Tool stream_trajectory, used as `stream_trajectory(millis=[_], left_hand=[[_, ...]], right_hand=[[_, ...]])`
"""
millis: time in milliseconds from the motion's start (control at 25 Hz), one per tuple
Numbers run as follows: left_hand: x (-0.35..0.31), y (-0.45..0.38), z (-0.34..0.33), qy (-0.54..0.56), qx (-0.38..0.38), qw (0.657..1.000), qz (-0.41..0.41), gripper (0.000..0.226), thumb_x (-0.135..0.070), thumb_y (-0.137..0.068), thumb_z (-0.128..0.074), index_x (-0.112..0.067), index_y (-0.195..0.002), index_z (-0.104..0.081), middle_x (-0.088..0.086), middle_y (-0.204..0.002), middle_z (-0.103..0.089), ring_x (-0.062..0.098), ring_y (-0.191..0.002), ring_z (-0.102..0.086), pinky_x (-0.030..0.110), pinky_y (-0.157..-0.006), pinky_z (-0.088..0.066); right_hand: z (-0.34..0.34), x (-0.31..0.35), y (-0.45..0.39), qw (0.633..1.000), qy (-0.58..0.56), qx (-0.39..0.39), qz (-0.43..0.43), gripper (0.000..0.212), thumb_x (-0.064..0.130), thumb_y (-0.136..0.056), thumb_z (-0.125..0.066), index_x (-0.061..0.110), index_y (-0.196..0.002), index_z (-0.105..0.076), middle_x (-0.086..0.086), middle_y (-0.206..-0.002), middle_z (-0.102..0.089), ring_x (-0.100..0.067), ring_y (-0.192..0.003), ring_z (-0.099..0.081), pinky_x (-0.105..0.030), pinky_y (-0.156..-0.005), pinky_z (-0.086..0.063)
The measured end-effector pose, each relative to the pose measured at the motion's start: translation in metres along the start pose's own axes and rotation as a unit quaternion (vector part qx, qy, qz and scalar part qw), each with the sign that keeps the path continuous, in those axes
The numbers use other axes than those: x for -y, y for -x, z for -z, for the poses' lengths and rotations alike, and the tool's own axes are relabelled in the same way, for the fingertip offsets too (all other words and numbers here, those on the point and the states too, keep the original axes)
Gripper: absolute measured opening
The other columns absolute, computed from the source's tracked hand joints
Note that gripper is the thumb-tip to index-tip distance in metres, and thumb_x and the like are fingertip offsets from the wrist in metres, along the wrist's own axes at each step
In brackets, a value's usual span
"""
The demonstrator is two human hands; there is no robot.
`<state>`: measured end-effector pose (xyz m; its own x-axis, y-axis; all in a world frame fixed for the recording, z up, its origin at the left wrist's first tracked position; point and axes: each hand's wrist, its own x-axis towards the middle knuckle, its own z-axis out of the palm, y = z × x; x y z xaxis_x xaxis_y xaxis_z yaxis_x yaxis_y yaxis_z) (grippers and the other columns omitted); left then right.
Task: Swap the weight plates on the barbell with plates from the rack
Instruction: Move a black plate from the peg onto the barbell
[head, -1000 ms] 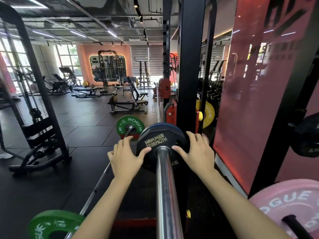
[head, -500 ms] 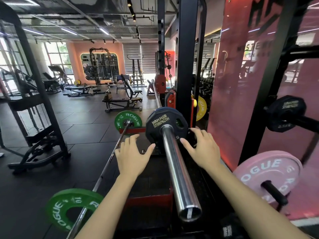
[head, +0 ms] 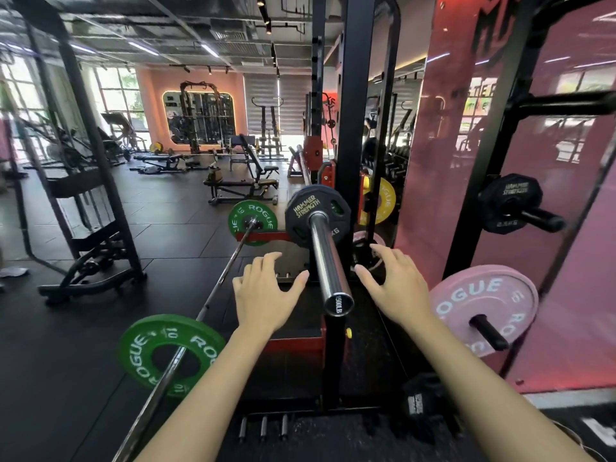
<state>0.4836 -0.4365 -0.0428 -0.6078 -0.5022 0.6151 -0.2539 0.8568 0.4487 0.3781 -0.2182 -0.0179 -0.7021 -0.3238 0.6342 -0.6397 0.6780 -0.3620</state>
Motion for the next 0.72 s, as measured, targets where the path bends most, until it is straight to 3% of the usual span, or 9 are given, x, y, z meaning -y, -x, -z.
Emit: stream_trajectory(millis=[160,360,560,720], left_hand=[[-0.025,0.045,0.041,-0.010,-0.023,1.000,0.011,0.062,-0.072,-0.086,-0.045,-0.027,-0.128,-0.051,-0.005,-0.124,-0.058,0.019,-0.117,-0.052,0.044,-0.096,-0.036],[-0.076,0.124,0.072,-0.028,-0.035,0.999,0.009,0.065,-0.073,-0.084,-0.039,-0.026,-0.127,-0.053,-0.006,-0.121,-0.058,0.019,-0.114,-0.052,0.043,-0.094,-0.037],[-0.150,0.173,0.068,-0.022,0.015,0.999,-0.042,0.059,-0.069,-0.087,-0.045,-0.027,-0.128,-0.052,-0.005,-0.119,-0.058,0.019,-0.112,-0.051,0.042,-0.094,-0.037],[-0.226,0.185,0.048,0.012,0.028,0.995,-0.099,0.063,-0.070,-0.085,-0.041,-0.026,-0.128,-0.054,-0.005,-0.118,-0.058,0.019,-0.111,-0.052,0.042,-0.093,-0.037]], right_hand=[[0.033,0.006,0.039,0.999,-0.026,0.000,0.027,0.054,0.058,-0.089,-0.052,0.028,-0.133,-0.049,0.006,-0.120,-0.058,-0.018,-0.111,-0.050,-0.033,-0.075,-0.045],[0.090,-0.015,0.103,0.997,-0.056,0.004,0.048,0.054,0.055,-0.089,-0.054,0.023,-0.132,-0.051,0.003,-0.122,-0.059,-0.021,-0.112,-0.051,-0.038,-0.082,-0.048],[0.157,-0.065,0.157,0.998,-0.052,-0.017,0.008,0.052,0.053,-0.091,-0.055,0.023,-0.132,-0.051,0.002,-0.125,-0.057,-0.022,-0.115,-0.050,-0.034,-0.081,-0.042],[0.216,-0.112,0.180,0.998,-0.016,-0.042,-0.043,0.053,0.051,-0.090,-0.057,0.021,-0.133,-0.052,-0.002,-0.123,-0.058,-0.026,-0.116,-0.050,-0.039,-0.088,-0.043]])
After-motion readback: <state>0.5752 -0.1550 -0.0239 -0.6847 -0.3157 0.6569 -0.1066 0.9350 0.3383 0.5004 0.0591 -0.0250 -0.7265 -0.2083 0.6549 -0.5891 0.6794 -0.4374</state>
